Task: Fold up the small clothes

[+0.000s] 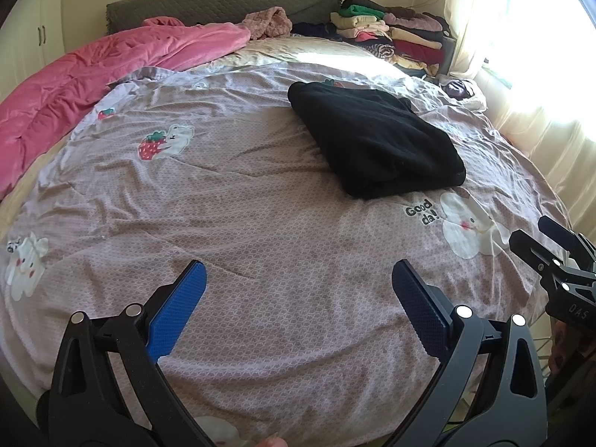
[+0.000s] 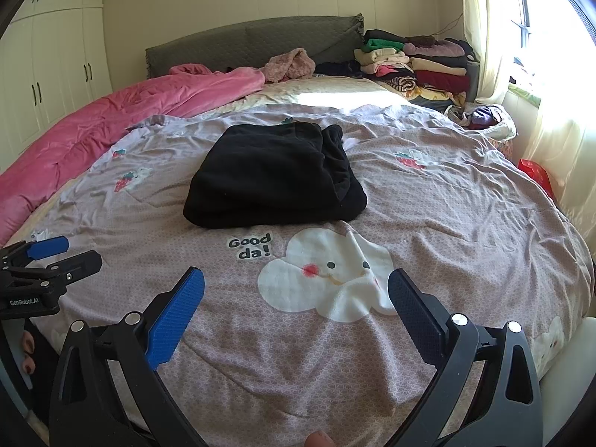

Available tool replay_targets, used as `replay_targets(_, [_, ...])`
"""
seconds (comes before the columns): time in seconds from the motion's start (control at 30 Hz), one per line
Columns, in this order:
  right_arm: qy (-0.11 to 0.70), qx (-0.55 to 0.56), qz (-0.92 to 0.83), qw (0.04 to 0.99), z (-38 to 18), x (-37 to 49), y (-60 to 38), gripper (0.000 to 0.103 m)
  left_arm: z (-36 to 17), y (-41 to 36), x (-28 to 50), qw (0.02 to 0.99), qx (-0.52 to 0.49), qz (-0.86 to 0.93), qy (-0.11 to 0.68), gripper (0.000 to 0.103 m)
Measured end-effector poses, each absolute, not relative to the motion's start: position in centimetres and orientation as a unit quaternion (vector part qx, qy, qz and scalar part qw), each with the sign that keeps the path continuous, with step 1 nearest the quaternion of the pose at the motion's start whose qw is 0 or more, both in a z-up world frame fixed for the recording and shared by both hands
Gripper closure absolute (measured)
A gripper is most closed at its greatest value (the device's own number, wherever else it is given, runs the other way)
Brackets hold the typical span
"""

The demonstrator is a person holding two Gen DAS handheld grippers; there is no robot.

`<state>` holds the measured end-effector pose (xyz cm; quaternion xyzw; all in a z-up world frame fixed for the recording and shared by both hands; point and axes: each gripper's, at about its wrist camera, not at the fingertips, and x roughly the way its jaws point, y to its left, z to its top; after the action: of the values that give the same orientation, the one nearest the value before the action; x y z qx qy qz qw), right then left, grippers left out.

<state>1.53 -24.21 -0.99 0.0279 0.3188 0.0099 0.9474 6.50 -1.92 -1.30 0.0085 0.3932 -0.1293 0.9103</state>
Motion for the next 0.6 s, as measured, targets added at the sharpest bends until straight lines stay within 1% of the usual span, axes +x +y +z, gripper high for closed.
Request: replay_targets(0.6, [0.320,0.029,0.010,0.947,-0.94,1.54,-24.28,0.005,-1.19,-1.84,6.50,0.909,0.009,-0.132,0.394,0.009])
